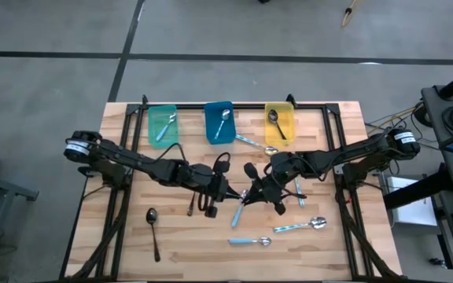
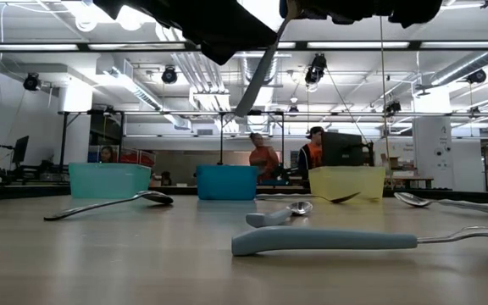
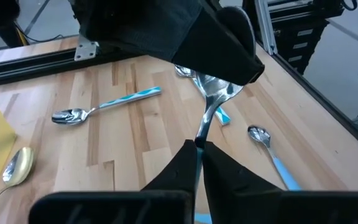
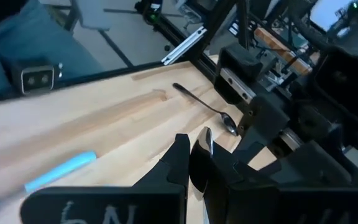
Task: Sort silverware by color (type)
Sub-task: Put the blue spoon into the green bin
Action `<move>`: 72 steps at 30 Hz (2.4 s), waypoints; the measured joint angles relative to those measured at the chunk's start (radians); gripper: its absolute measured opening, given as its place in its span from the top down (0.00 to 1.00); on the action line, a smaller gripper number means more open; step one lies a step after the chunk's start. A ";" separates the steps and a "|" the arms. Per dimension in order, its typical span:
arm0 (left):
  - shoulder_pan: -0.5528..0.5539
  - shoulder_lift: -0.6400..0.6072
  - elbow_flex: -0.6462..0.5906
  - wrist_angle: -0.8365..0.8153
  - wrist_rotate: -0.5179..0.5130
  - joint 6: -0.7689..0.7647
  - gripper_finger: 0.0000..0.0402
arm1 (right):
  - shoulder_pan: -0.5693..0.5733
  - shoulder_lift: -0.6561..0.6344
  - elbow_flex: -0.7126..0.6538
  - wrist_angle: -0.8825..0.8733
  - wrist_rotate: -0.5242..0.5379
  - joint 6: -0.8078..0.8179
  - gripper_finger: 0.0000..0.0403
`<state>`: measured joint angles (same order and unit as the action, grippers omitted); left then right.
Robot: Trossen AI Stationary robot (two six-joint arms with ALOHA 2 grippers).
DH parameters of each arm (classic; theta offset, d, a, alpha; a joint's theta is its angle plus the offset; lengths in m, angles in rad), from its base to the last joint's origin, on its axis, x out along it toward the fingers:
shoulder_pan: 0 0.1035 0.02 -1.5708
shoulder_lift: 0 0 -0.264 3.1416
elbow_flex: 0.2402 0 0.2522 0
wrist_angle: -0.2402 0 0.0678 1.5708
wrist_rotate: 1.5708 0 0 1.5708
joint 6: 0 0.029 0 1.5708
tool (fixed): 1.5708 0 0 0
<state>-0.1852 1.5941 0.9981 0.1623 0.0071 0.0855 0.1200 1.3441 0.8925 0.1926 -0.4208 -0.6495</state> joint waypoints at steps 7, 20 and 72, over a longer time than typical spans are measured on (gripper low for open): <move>0.000 -0.002 0.000 0.006 -0.001 0.007 0.99 | -0.004 0.000 0.001 0.011 0.012 0.033 0.92; 0.000 -0.005 0.001 0.002 0.001 0.009 1.00 | -0.008 0.000 0.002 -0.024 0.085 0.033 0.85; -0.053 -0.058 -0.004 -0.216 -0.158 -0.272 1.00 | 0.296 0.148 0.019 -0.555 0.397 0.946 0.64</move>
<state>-0.2381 1.5364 0.9943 -0.0537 -0.1509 -0.1864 0.4164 1.4920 0.9119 -0.3627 -0.0236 0.2963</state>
